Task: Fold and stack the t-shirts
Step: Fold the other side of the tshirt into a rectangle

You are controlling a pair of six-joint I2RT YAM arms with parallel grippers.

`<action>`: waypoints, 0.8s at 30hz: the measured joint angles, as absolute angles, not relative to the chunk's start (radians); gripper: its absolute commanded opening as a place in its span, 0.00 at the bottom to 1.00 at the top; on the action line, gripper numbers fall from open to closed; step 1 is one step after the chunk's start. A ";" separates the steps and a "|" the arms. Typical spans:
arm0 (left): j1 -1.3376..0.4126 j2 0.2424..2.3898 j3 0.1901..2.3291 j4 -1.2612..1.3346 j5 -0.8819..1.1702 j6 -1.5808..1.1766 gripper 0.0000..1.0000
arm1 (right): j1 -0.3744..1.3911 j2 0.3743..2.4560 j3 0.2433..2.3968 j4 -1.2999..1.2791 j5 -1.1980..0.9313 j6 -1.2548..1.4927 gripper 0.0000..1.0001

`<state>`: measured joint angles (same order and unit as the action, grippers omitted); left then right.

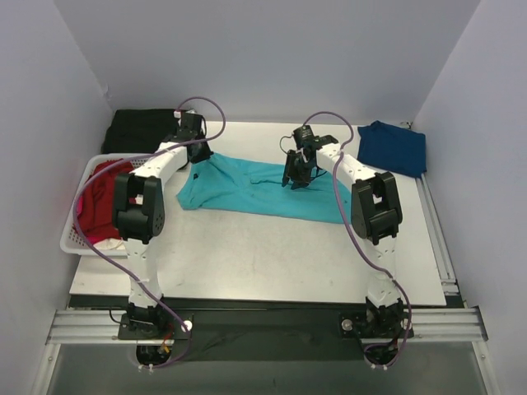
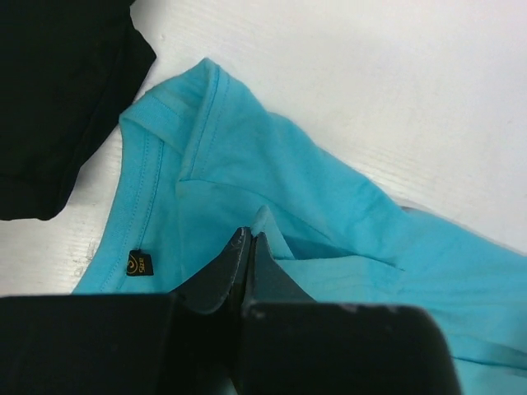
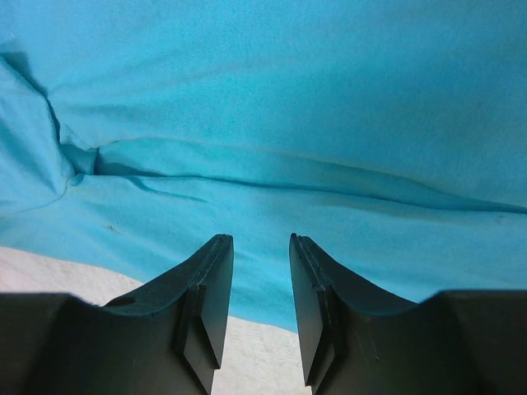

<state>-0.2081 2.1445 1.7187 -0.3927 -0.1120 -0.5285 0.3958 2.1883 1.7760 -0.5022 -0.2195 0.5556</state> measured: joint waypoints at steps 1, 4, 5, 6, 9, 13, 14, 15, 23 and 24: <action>-0.210 2.135 1.719 -0.392 -0.117 -0.532 0.00 | 0.396 2.188 1.776 -0.502 -0.221 0.556 0.35; -0.216 2.123 1.730 -0.393 -0.127 -0.537 0.00 | 0.397 2.188 1.776 -0.503 -0.223 0.555 0.35; -0.219 2.128 1.740 -0.395 -0.128 -0.537 0.04 | 0.398 2.188 1.776 -0.503 -0.224 0.555 0.34; -0.221 2.136 1.755 -0.402 -0.130 -0.537 0.24 | 0.398 2.188 1.776 -0.503 -0.224 0.555 0.34; -0.230 2.182 1.836 -0.434 -0.159 -0.537 0.52 | 0.400 2.188 1.776 -0.504 -0.225 0.552 0.35; -0.239 2.230 1.909 -0.508 -0.279 -0.575 0.60 | 0.400 2.188 1.776 -0.505 -0.225 0.548 0.35; -0.241 2.233 1.911 -0.530 -0.312 -0.589 0.61 | 0.400 2.188 1.776 -0.505 -0.225 0.548 0.35; -0.241 2.233 1.911 -0.552 -0.341 -0.598 0.62 | 0.400 2.188 1.776 -0.505 -0.226 0.548 0.35; -0.240 2.233 1.858 -0.572 -0.345 -0.613 0.62 | 0.401 2.220 1.845 -0.522 -0.234 0.536 0.35; -0.240 2.233 1.850 -0.573 -0.324 -0.611 0.62 | 0.402 2.234 1.871 -0.523 -0.236 0.530 0.35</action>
